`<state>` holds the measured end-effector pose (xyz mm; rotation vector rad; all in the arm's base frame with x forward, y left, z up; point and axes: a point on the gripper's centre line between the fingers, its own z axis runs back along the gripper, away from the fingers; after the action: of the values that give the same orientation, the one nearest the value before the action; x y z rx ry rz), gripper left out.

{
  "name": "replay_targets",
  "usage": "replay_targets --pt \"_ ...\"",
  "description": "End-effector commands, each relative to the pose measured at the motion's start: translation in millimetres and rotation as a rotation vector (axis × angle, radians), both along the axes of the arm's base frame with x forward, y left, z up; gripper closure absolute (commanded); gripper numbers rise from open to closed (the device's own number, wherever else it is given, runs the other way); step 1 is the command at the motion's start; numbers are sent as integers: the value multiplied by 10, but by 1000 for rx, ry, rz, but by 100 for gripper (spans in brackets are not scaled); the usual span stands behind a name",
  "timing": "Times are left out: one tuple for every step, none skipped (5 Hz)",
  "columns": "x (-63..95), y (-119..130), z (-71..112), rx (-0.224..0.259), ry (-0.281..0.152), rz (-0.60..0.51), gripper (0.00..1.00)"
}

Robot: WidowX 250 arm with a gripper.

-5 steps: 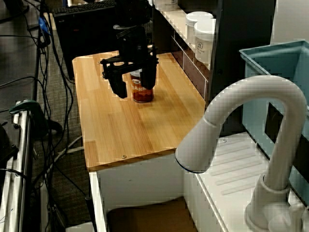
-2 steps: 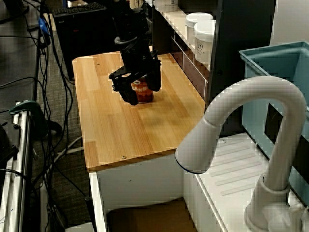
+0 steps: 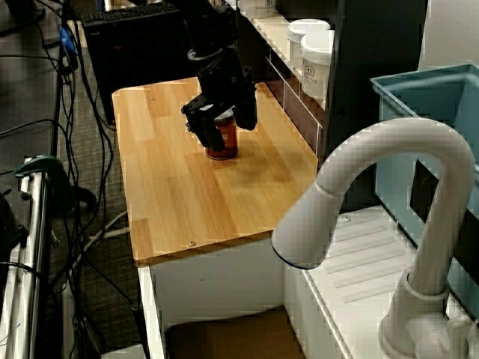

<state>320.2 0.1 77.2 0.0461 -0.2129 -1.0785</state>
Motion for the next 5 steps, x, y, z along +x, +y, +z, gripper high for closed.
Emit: replay_targets --pt "107 244 115 -9 -31 17 0" --pt "84 319 121 -16 -25 20 0" --pt "43 390 123 -19 -18 22 0" --pt "-28 499 150 -34 1 27 0" --pt "-122 631 191 -55 11 30 0"
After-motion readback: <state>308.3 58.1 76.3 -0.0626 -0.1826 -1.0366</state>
